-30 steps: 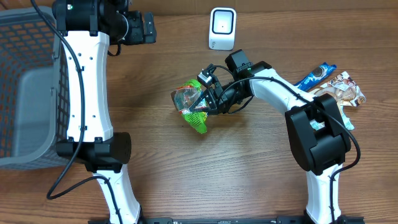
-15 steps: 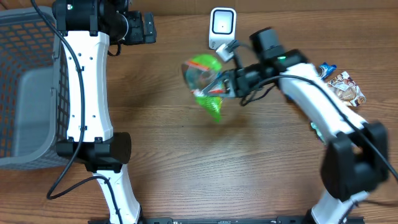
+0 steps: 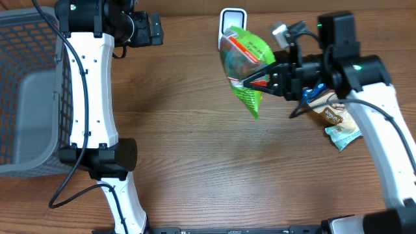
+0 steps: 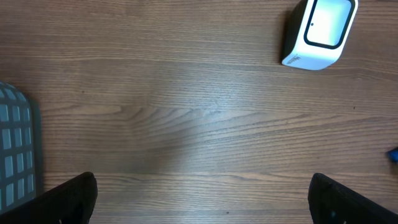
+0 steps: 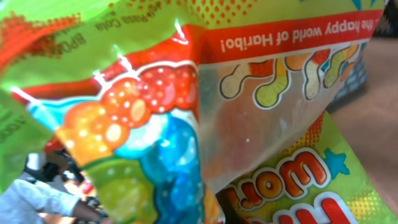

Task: Scan the item barcode
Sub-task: 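Hold the Haribo bag barcode in front of the scanner, right gripper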

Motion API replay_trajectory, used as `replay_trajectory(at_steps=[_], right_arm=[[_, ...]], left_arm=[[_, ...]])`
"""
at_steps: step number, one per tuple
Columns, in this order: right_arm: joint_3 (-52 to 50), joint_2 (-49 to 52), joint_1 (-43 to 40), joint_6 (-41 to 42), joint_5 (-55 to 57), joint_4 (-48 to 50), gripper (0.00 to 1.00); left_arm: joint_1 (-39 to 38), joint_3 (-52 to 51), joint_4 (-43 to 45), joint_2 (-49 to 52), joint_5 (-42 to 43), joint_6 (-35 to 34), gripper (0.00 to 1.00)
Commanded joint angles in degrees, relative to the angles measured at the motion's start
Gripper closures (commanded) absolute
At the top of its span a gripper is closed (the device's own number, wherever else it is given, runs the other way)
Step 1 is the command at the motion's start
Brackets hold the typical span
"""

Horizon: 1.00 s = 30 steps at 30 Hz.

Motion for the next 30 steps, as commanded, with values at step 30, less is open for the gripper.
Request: replay_trajectory(at_steps=[30], right_arm=[[0.5, -15.1, -8.5, -25.7, 2.3, 2.0, 0.96]], left_arm=[[0.2, 0.3, 0.1, 0.5, -0.2, -0.2, 0.00]])
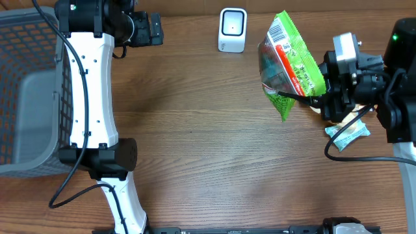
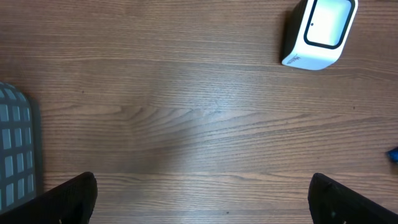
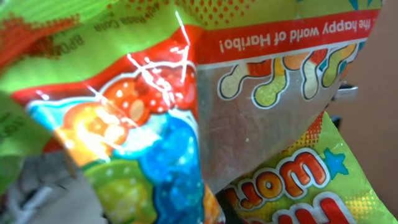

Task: Scan the item barcode
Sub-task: 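Hold the Haribo bag barcode in front of the scanner, right gripper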

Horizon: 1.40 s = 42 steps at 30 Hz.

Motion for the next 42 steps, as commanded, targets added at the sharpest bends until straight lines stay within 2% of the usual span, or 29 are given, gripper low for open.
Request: replay_trajectory(at_steps=[1, 9, 12, 15, 27, 31, 34, 37, 42], right_arm=[[0.5, 0.7, -0.4, -8.4, 1.4, 0.3, 0.96], [0.5, 1.0, -0.4, -30.9, 11.5, -8.0, 0.96], [0.5, 1.0, -0.4, -37.0, 11.8, -9.7, 0.96], [0.5, 1.0, -0.4, -39.5, 11.8, -9.8, 0.96], [0.5, 1.6, -0.3, -38.7, 15.7, -11.1, 0.96], [0.5, 2.7, 0.0, -29.3, 20.7, -10.0, 0.96], [0.5, 4.2, 2.2, -20.7, 32.7, -9.3, 0.96], [0.5, 5.6, 5.9, -17.3, 45.9, -9.0, 0.96], [0.5, 9.4, 14.9, -13.2, 75.0, -5.2, 0.96]], left_arm=[[0.2, 0.3, 0.1, 0.5, -0.2, -0.2, 0.00], [0.2, 0.3, 0.1, 0.6, -0.2, -0.2, 0.01], [0.2, 0.3, 0.1, 0.6, -0.2, -0.2, 0.00], [0.2, 0.3, 0.1, 0.5, -0.2, -0.2, 0.00], [0.2, 0.3, 0.1, 0.5, -0.2, -0.2, 0.00], [0.2, 0.3, 0.1, 0.5, -0.2, -0.2, 0.00], [0.2, 0.3, 0.1, 0.6, -0.2, -0.2, 0.00], [0.2, 0.3, 0.1, 0.6, -0.2, -0.2, 0.00], [0.2, 0.3, 0.1, 0.6, -0.2, -0.2, 0.00]])
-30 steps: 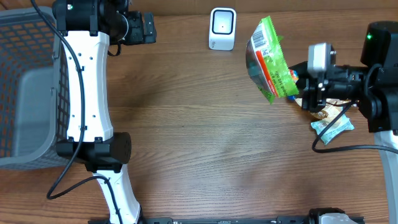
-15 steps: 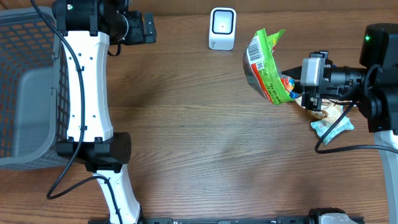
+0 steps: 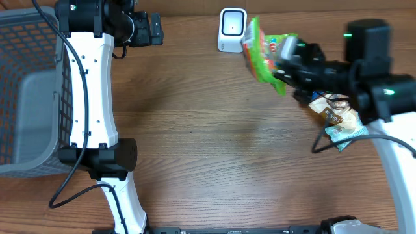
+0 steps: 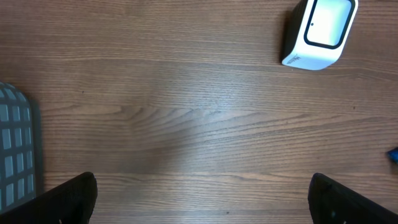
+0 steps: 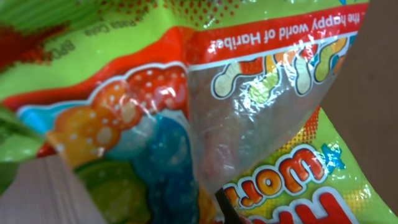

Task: Scan the item barcode
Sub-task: 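Hold the Haribo bag barcode in front of the scanner, right gripper, then carry the Haribo bag right and release it onto the pile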

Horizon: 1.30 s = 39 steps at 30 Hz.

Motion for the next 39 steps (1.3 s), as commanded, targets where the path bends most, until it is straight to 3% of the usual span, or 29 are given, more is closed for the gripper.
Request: replay_trajectory(at_steps=[1, 5, 9, 15, 20, 23, 27, 39], right_arm=[[0.5, 2.5, 6.3, 5.0, 28.8, 2.7, 0.96], [0.5, 8.2, 12.7, 3.6, 52.1, 7.8, 0.96], [0.5, 16.5, 15.4, -3.4, 71.8, 14.1, 0.96], [0.5, 29.5, 15.5, -17.8, 83.5, 27.9, 0.96], [0.5, 37.0, 15.3, -33.6, 82.0, 46.7, 0.96], [0.5, 38.8, 14.9, -40.2, 76.5, 52.3, 0.96], [0.5, 39.9, 13.8, -44.0, 69.1, 55.7, 0.96], [0.5, 43.2, 8.3, -50.5, 62.6, 64.8, 0.96]], left_arm=[[0.2, 0.3, 0.1, 0.5, -0.2, -0.2, 0.00], [0.2, 0.3, 0.1, 0.5, -0.2, -0.2, 0.00], [0.2, 0.3, 0.1, 0.6, -0.2, -0.2, 0.00], [0.2, 0.3, 0.1, 0.6, -0.2, -0.2, 0.00], [0.2, 0.3, 0.1, 0.5, -0.2, -0.2, 0.00], [0.2, 0.3, 0.1, 0.5, -0.2, -0.2, 0.00], [0.2, 0.3, 0.1, 0.5, -0.2, -0.2, 0.00], [0.2, 0.3, 0.1, 0.5, -0.2, -0.2, 0.00]])
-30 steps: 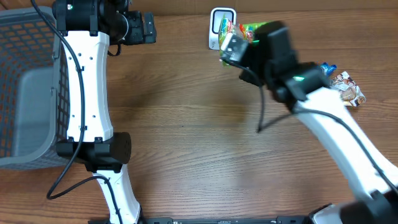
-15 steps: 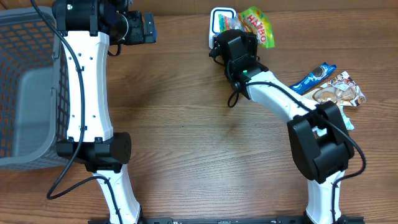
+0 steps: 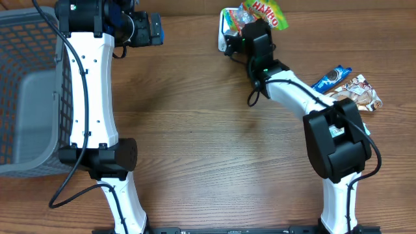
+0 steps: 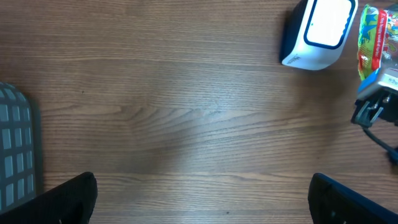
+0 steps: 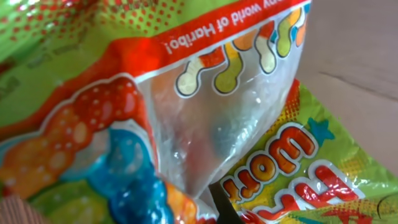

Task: Scan the item barcode
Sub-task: 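Carry the Haribo bag right and release it onto the pile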

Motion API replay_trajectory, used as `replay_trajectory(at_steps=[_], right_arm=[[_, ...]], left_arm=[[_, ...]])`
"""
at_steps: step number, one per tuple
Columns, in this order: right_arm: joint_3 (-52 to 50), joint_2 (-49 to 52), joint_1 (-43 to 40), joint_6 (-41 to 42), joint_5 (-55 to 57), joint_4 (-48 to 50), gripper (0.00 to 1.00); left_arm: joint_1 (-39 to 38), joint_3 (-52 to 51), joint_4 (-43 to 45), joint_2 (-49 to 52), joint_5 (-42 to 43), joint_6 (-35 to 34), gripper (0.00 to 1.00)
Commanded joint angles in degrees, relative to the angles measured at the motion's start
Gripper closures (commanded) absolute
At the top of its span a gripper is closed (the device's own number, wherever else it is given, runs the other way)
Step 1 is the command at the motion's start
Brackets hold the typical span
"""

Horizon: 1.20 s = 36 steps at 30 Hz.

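Note:
A green Haribo gummy bag point(image 3: 265, 9) is held at the table's far edge, right beside and over the white barcode scanner point(image 3: 223, 40). My right gripper point(image 3: 251, 27) is shut on it. The bag point(image 5: 186, 106) fills the right wrist view, with one dark finger point(image 5: 225, 202) showing under it. In the left wrist view the bag point(image 4: 372, 38) hangs just right of the scanner point(image 4: 318, 30). My left gripper point(image 4: 202, 202) hovers open over bare wood, nothing between its fingers.
A grey mesh basket point(image 3: 29, 91) stands at the left edge, its corner point(image 4: 15, 155) showing in the left wrist view. A blue snack pack point(image 3: 331, 78) and a brown-and-white snack pack point(image 3: 359, 94) lie at the right.
My right gripper has carried the bag from just right of the scanner to the far edge, against the scanner's top. The arm now stretches across the table. The left arm is unchanged.
The right gripper first held the bag above the table in front of the scanner. Then it held it further right, barcode side up. Then the bag was close to the scanner's right side, and now it is at the scanner.

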Motion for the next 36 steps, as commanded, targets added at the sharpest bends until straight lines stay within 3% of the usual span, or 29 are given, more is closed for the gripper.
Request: replay_trajectory(at_steps=[1, 6, 15, 19, 22, 25, 27, 36], right_arm=[[0.9, 1.3, -1.6, -2.3, -2.8, 2.6, 0.96], [0.9, 3.9, -2.4, -4.5, -2.8, 9.8, 0.96], [0.9, 3.9, -1.9, -9.3, -3.5, 14.0, 0.96], [0.9, 3.9, -1.4, -9.3, -3.2, 15.0, 0.96], [0.9, 3.9, 0.2, -7.7, -3.0, 21.6, 0.96], [0.9, 3.8, 3.1, -1.3, -3.0, 32.4, 0.96], [0.9, 3.1, 4.8, 2.6, -2.1, 33.5, 0.96], [0.9, -5.8, 10.3, 26.5, -0.7, 10.8, 0.96]], left_arm=[[0.2, 0.3, 0.1, 0.5, -0.2, -0.2, 0.00], [0.2, 0.3, 0.1, 0.5, -0.2, -0.2, 0.00], [0.2, 0.3, 0.1, 0.6, -0.2, -0.2, 0.00], [0.2, 0.3, 0.1, 0.5, -0.2, -0.2, 0.00], [0.2, 0.3, 0.1, 0.6, -0.2, -0.2, 0.00], [0.2, 0.3, 0.1, 0.6, -0.2, -0.2, 0.00], [0.2, 0.3, 0.1, 0.5, -0.2, -0.2, 0.00], [0.2, 0.3, 0.1, 0.6, -0.2, -0.2, 0.00]])
